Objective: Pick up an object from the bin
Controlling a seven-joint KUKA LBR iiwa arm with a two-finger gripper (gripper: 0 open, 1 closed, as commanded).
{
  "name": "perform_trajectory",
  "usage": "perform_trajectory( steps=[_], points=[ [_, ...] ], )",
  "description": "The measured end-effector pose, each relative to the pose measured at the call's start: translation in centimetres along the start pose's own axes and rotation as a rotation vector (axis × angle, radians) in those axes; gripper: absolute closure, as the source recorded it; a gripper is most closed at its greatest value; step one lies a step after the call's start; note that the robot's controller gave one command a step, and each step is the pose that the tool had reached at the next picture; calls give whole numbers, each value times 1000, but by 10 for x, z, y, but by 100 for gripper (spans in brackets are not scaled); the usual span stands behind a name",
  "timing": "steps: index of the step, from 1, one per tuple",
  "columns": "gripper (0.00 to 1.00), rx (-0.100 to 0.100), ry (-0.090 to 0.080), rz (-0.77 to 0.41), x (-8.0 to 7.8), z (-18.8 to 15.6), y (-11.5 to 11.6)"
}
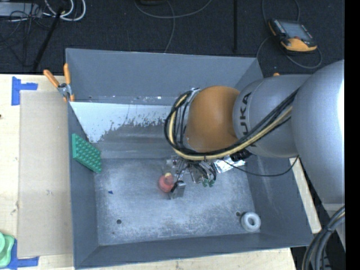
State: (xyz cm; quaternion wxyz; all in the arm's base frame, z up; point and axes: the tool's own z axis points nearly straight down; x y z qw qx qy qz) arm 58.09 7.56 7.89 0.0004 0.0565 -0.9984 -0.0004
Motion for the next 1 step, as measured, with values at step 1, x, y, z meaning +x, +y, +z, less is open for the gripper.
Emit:
perform_trajectory(
  steps=[1],
  points=[
    [100,-1,-7,-20,38,-123,48]
  ],
)
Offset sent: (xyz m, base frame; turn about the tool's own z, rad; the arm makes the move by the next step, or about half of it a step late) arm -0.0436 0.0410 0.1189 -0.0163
